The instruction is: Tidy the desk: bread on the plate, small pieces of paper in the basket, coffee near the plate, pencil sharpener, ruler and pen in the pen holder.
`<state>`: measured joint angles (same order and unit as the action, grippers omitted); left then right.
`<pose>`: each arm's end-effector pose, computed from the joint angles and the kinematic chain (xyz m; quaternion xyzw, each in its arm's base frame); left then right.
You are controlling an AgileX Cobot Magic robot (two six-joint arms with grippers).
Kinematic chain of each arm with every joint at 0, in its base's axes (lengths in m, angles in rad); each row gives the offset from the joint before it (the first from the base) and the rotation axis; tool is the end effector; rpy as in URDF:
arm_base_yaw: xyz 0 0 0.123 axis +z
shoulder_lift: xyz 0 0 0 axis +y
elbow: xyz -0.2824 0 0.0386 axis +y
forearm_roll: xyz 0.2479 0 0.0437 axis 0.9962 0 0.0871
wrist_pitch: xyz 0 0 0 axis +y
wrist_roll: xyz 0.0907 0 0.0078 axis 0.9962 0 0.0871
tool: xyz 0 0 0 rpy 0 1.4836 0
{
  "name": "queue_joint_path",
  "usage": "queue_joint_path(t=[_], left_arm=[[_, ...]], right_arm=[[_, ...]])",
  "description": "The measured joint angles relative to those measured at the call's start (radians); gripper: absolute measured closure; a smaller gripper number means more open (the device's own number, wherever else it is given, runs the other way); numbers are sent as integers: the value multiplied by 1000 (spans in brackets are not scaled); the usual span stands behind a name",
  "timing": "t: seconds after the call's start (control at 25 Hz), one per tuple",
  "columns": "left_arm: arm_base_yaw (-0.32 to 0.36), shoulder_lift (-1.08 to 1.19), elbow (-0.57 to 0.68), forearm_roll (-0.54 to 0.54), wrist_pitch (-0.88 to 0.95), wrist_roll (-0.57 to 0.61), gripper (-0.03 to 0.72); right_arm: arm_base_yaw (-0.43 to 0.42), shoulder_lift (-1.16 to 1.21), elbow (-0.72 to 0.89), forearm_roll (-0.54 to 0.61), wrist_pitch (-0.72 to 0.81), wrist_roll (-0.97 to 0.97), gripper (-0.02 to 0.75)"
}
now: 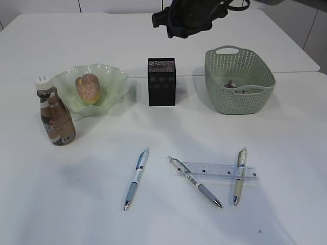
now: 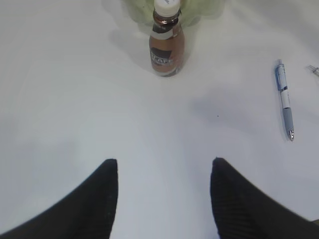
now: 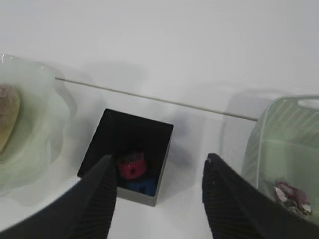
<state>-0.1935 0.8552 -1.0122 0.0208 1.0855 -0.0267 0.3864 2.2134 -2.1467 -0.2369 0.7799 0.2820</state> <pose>0.1401 -0.0257 0.3754 0.0791 0.9308 -0.0289 0.3557 0.4839 0.1806 0.2920 -0.0919 0.9088 0.0251 0.4061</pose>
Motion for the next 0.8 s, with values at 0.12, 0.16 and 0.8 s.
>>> queue_joint_path(t=[0.12,0.16,0.8], left_arm=[[0,0,0,0,21,0,276],[0,0,0,-2,29,0,276],[0,0,0,-39,115,0,276]], right_arm=[[0,-41,0,35,60,-47,299],[0,-57,0,42,79,-58,299],[0,-239,0,248,466,-301,299]])
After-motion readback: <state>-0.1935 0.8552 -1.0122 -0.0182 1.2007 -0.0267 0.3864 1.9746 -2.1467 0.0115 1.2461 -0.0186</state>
